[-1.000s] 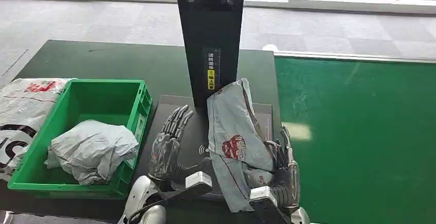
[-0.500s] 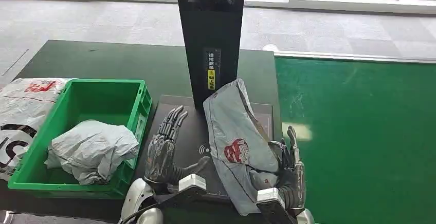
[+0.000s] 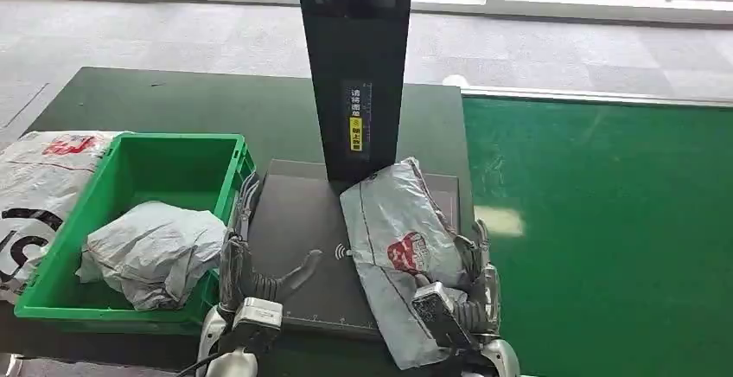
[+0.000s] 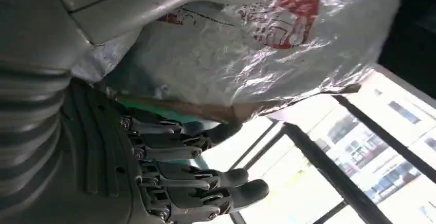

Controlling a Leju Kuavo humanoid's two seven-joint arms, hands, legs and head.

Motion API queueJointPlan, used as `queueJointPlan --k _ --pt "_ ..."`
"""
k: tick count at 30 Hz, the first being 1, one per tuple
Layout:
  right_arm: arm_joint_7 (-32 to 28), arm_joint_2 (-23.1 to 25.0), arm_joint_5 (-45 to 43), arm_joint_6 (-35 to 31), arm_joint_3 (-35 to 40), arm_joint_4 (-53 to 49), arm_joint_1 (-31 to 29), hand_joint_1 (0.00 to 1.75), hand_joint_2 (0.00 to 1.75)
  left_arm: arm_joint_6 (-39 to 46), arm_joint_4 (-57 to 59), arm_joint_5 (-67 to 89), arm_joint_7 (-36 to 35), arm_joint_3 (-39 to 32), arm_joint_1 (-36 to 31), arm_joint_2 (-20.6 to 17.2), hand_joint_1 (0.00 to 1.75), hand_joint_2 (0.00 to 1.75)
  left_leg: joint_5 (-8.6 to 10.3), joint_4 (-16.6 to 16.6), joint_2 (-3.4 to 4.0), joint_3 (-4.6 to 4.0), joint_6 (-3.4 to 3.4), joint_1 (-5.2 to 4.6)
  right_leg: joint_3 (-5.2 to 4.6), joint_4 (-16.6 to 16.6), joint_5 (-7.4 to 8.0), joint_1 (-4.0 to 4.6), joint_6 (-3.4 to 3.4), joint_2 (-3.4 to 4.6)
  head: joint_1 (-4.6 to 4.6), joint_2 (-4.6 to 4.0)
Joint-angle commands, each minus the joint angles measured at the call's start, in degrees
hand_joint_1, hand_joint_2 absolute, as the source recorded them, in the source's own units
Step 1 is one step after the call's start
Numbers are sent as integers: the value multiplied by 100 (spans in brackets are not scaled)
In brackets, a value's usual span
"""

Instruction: Moved the parcel from conveyor to table for the left to box.

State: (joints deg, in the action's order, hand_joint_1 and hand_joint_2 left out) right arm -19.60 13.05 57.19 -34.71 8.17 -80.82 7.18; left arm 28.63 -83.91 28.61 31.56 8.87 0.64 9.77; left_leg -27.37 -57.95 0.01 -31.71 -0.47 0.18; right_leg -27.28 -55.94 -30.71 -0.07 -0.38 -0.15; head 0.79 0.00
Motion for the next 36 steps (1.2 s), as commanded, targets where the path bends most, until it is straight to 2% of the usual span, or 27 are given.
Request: queueJointPlan --k 1,12,13,15,18,19,20,21,22,24,26,28,36 --pt "-69 158 -302 439 -278 2158 -1108 0 175 -82 477 -319 85 -117 -547 101 0 175 27 28 11 -4 -4 -2 -13 20 27 -3 3 12 0 0" --pt "-61 119 -316 457 -276 2129 -1099 0 175 -72 502 -353 102 -120 -540 94 0 175 15 14 4 5 -6 -2 -3 10 14 -2 2 9 0 0" --pt "-1273 204 -410 -529 -56 1752 -1093 0 175 -194 478 -974 295 -256 -516 183 0 175 12 9 2 6 -5 0 0 7 12 0 2 8 0 0" --pt "-548 318 5 -426 449 1366 -1175 0 175 -180 615 -1080 394 -252 -566 147 0 175 10 2 18 -2 -6 -1 -16 -4 13 -1 0 23 0 0" --pt "-398 279 45 -395 558 1290 -1167 0 175 -173 629 -1089 402 -248 -573 146 0 175 14 4 19 -13 -7 -6 -22 -9 14 -6 2 25 0 0" --pt "-792 193 -1561 1032 559 1274 -1205 0 175 -193 708 -1106 412 -229 -655 157 0 175 12 3 19 -4 -10 0 -12 -7 14 0 -2 24 0 0" --pt "-706 207 -1221 559 553 1384 -1261 0 175 -192 710 -1105 411 -222 -654 167 0 175 18 10 14 -6 -12 -3 -15 -4 17 -3 -2 17 0 0" --pt "-1308 170 -2215 1210 513 1193 -1246 0 175 -134 689 -1149 415 -256 -613 169 0 175 19 7 -3 -5 -8 -5 -8 -4 14 -5 0 1 0 0" --pt "-1501 162 -2852 1763 510 995 -1201 0 175 -166 693 -1234 441 -267 -597 146 0 175 14 1 -1 -2 -6 1 -6 -5 12 1 -2 2 0 0" --pt "-1574 98 -2552 1349 596 568 -1035 0 175 -151 643 -1289 510 -281 -527 133 0 175 14 1 7 -7 -4 -3 -11 -8 12 -4 -1 9 0 0" --pt "-1623 45 -2473 1321 724 268 -879 0 175 -161 613 -1275 526 -255 -499 125 0 175 20 10 10 -14 -6 -6 -19 -5 17 -7 1 13 0 0" --pt "-1566 -14 -1892 778 895 -268 -572 0 175 -161 587 -898 377 -102 -444 67 0 175 18 9 -3 -10 -6 -5 -11 -3 12 -6 0 1 0 0" --pt "-1504 -34 -1856 766 938 -391 -498 0 175 -163 577 -894 371 -99 -425 79 0 175 16 7 -1 -6 -6 -3 -8 -2 11 -4 -1 4 0 0"
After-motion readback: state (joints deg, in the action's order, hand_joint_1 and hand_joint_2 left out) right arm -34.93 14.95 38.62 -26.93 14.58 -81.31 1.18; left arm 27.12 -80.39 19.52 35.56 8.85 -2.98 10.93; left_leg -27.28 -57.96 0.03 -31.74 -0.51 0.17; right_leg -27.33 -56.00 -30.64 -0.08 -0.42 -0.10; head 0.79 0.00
